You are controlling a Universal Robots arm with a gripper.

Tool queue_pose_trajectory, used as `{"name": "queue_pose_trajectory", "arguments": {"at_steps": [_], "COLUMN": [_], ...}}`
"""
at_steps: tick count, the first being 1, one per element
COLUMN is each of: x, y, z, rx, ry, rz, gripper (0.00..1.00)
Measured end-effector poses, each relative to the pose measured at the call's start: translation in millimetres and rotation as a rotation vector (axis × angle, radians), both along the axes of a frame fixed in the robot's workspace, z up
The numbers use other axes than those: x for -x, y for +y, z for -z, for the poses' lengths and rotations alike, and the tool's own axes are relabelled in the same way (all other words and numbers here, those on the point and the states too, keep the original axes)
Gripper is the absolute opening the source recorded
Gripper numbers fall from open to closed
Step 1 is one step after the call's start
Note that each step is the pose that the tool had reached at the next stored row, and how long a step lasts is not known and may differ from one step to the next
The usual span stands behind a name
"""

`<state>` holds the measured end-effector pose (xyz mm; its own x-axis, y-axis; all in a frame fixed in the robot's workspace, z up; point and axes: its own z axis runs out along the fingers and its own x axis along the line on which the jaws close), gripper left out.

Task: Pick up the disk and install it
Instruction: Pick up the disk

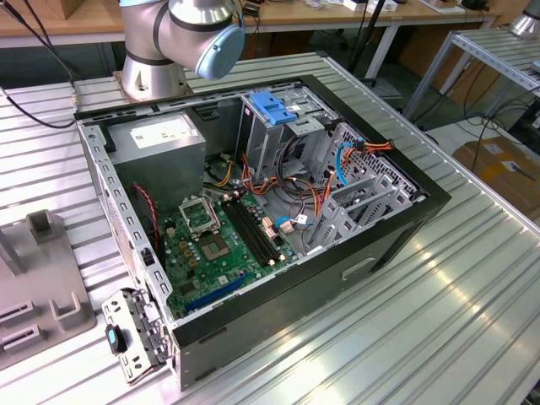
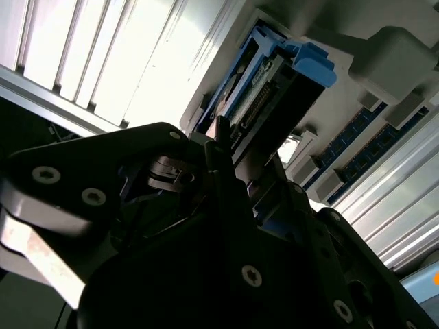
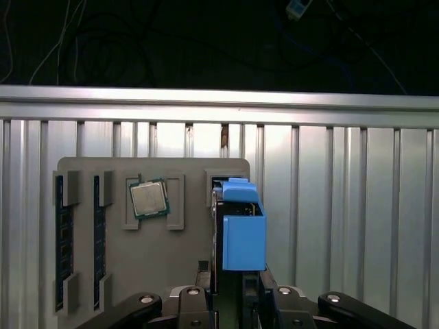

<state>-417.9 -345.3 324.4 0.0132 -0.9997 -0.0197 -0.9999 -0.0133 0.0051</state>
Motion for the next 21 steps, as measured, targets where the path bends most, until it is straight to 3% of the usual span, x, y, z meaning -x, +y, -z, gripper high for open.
{"name": "queue_pose_trajectory", "arguments": {"at_steps": [4,21], "x": [0.0,0.0], "y": [0.0,0.0], "z": [-6.7,-19.9], "rx": [0.0017,0.0049], "ry": [0.0,0.0002], "rz": [0.0,0.0], "gripper": [0.35,0.35]}}
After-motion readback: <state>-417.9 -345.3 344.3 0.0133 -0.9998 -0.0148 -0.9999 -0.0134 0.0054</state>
